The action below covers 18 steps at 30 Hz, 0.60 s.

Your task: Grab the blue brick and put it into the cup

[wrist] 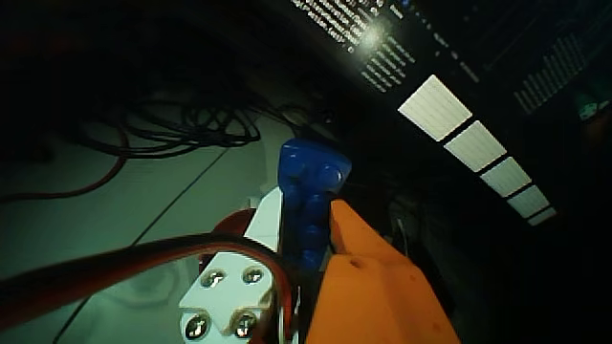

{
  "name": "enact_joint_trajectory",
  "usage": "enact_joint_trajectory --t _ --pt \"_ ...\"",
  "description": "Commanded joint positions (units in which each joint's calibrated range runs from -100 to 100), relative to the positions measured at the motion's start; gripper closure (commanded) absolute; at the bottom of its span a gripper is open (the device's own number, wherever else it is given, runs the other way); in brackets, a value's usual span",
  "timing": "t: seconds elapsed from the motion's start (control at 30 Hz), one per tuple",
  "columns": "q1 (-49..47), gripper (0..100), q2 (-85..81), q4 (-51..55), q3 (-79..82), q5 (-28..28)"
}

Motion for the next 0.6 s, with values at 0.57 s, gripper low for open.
enact_joint_trajectory --t 0.57 --pt "-0.9 100 5.1 -11.4 2.3 -2.7"
